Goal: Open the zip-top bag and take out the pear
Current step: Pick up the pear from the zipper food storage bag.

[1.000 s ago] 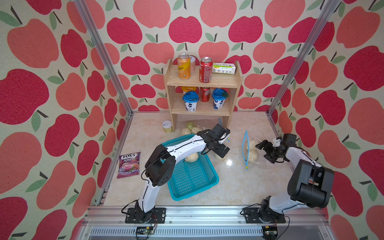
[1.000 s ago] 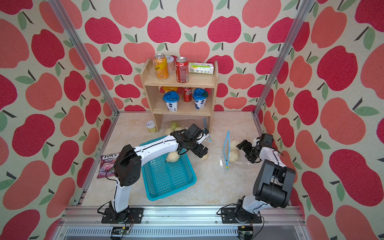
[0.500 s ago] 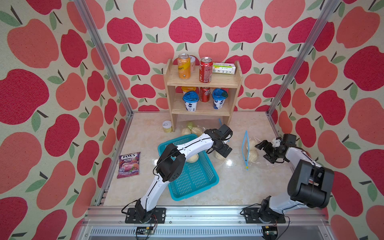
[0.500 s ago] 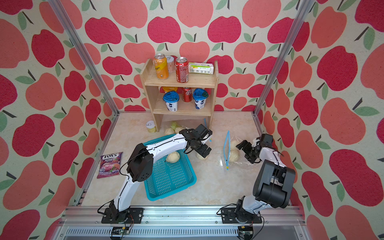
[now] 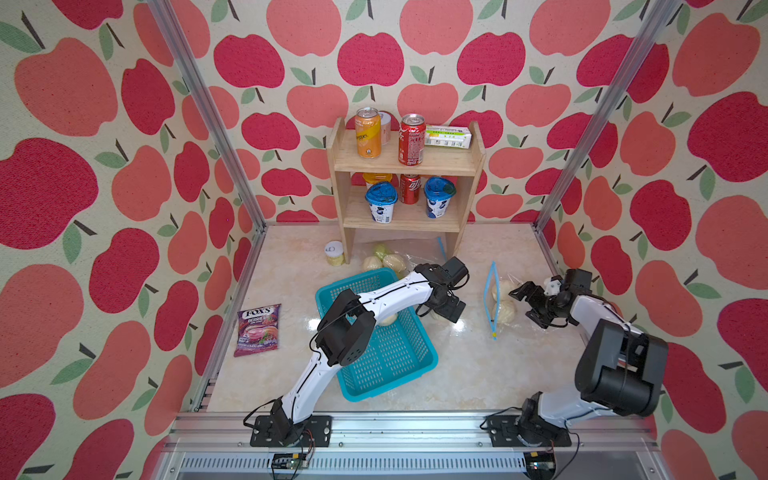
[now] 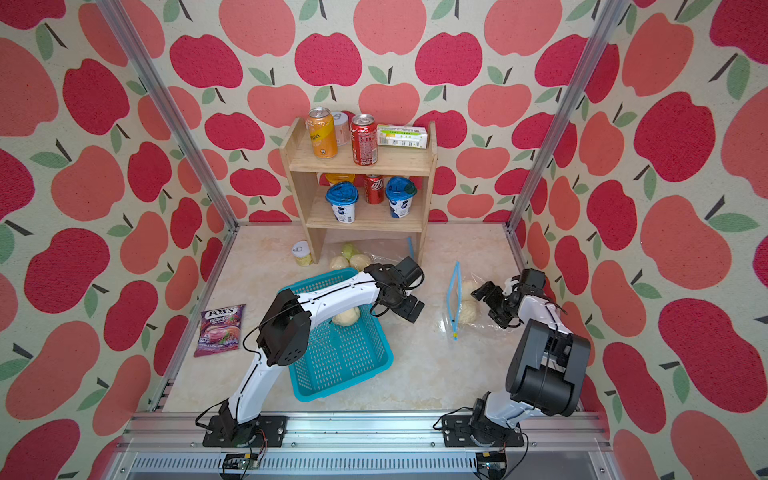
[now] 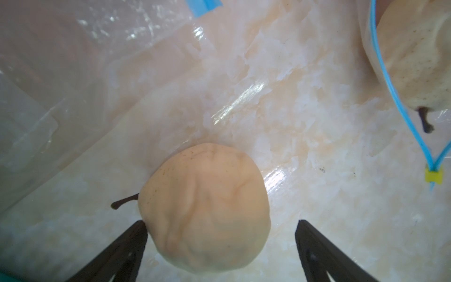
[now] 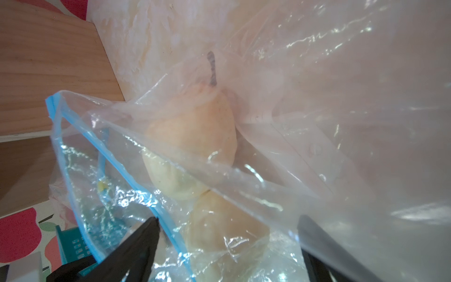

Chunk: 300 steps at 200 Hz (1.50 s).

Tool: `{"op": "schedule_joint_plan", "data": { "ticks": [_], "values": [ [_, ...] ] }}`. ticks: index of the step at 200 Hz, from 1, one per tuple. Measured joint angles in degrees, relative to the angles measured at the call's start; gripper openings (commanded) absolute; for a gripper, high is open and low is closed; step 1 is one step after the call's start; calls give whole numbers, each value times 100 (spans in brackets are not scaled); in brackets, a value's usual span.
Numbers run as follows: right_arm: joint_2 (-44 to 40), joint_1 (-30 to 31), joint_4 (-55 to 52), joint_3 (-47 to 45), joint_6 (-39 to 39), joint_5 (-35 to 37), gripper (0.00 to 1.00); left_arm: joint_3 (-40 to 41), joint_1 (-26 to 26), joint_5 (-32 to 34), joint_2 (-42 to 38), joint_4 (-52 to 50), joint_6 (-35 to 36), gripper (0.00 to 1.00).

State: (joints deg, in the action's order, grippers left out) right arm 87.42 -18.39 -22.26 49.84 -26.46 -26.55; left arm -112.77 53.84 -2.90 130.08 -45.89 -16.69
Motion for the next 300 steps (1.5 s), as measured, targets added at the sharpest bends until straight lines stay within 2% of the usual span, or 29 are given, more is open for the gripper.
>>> {"op": "schedule_joint_plan", "data": {
  "ticks": [25,108,162,202,241,271,300],
  "values": [
    [0,0,-2,2,0,-24,92,0,55,118,22,-24,-63,100],
    [-76,-17,0,0,0,-105,92,-151,83,557,313,146,-70,74],
    [-76,-17,0,0,0,-103,91,28,83,551,133,417,15,70],
    [-76,-17,-2,0,2,-103,91,267,83,544,-778,487,114,70],
    [-76,-11,-39,7,116,-61,90,1060,-50,361,-2422,612,92,68],
    [-76,63,-155,83,238,-4,88,2371,-640,221,-3670,680,-44,66],
    [-96,306,-289,221,352,111,86,3692,-1392,44,-4297,739,-125,68]
  ]
}}
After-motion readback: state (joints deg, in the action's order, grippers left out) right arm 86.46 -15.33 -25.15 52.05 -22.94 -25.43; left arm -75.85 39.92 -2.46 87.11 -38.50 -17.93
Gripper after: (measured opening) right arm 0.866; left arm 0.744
